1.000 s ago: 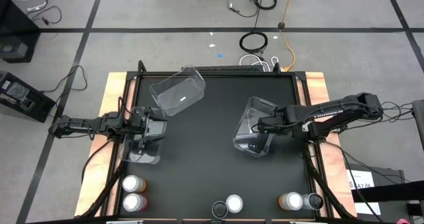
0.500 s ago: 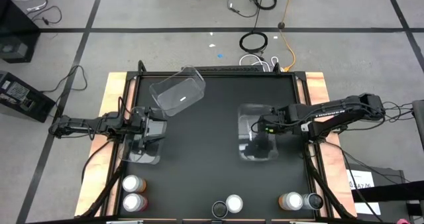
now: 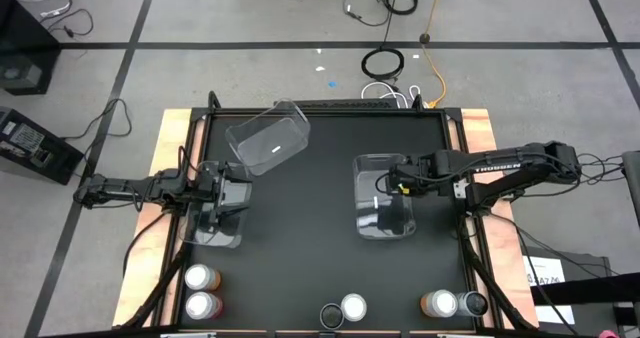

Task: Sort soda cans
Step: Adjust the transparent bins

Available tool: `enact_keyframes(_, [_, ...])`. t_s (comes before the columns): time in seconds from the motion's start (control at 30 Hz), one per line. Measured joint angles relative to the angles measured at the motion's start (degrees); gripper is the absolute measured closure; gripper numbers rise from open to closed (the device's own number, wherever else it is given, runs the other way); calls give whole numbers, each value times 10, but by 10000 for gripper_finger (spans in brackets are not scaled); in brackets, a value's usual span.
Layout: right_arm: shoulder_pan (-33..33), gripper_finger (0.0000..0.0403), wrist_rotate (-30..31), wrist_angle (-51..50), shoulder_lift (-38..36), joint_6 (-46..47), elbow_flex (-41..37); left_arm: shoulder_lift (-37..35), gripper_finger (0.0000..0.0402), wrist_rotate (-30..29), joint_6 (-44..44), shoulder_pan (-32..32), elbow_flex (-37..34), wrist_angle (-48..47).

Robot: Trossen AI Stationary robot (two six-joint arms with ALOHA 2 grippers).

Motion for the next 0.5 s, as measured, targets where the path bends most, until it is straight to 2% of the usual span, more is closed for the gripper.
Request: enact_keyframes(0.5, [0, 383, -12, -6, 0, 28, 1, 0, 35, 0, 0, 0, 0, 0])
